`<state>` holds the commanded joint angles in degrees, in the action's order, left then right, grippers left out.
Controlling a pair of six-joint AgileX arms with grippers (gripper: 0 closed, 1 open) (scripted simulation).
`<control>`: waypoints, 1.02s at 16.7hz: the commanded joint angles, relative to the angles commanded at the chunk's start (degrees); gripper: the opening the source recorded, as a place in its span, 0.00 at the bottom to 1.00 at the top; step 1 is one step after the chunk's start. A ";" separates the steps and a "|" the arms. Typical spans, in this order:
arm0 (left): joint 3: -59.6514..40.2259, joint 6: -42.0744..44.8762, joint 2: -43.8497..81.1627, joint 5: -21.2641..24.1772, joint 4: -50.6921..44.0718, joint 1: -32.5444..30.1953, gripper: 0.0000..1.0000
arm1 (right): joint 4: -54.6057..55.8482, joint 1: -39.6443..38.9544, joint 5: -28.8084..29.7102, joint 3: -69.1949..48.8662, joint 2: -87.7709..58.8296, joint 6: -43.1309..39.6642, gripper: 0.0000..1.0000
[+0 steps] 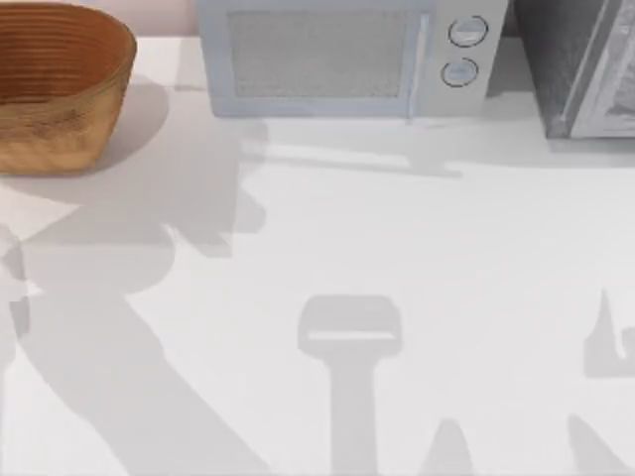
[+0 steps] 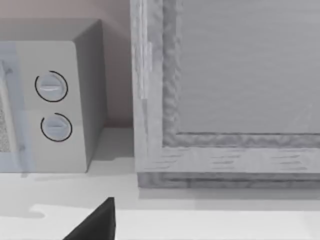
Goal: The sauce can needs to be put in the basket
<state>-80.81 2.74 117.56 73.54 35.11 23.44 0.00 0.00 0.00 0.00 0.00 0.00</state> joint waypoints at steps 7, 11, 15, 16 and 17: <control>-0.28 -0.40 0.40 -0.40 -0.54 1.71 0.00 | 0.00 0.00 0.00 0.00 0.00 0.00 1.00; -1.94 -0.74 2.81 -2.99 0.56 -0.90 0.00 | 0.00 0.00 0.00 0.00 0.00 0.00 1.00; -3.62 -1.08 5.18 -5.60 1.67 -3.50 0.00 | 0.00 0.00 0.00 0.00 0.00 0.00 1.00; -4.07 -1.16 5.95 -6.51 1.95 -4.41 0.00 | 0.00 0.00 0.00 0.00 0.00 0.00 1.00; -4.51 -1.24 6.49 -7.09 2.25 -4.98 0.00 | 0.00 0.00 0.00 0.00 0.00 0.00 1.00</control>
<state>-85.33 1.50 124.05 66.45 37.37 18.46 0.00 0.00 0.00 0.00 0.00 0.00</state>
